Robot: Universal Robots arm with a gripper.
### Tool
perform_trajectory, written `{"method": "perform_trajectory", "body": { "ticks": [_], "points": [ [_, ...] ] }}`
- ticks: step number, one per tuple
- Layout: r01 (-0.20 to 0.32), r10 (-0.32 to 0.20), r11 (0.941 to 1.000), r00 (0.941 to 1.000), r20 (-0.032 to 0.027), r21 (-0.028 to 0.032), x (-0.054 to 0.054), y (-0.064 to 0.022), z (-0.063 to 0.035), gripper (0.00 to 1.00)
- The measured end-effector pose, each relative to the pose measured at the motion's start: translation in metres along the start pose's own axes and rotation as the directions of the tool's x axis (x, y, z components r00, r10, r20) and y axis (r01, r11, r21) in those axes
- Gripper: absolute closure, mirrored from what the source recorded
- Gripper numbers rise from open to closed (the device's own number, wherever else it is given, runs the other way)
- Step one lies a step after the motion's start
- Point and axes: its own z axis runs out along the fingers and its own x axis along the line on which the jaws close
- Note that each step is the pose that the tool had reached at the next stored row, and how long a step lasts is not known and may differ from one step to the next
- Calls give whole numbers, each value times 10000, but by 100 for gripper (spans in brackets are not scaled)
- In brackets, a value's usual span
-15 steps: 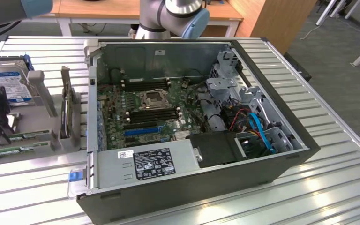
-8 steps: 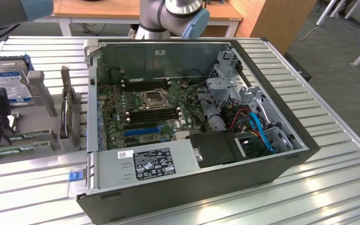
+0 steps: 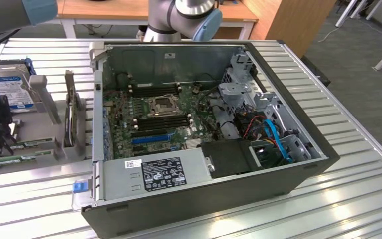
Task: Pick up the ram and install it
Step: 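Pick up the ram and move it above insertion slot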
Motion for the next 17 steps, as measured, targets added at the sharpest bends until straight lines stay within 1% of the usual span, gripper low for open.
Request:
{"method": "perform_trajectory", "body": {
  "ticks": [6, 13, 17],
  "points": [
    [-1, 1, 10000, 10000, -1, 0, 1, -1, 29, 69],
    [-1, 1, 10000, 10000, 1, 1, 1, -1, 33, 69],
    [7, -7, 10000, 10000, -1, 0, 22, -2, 32, 69]
  ]
}}
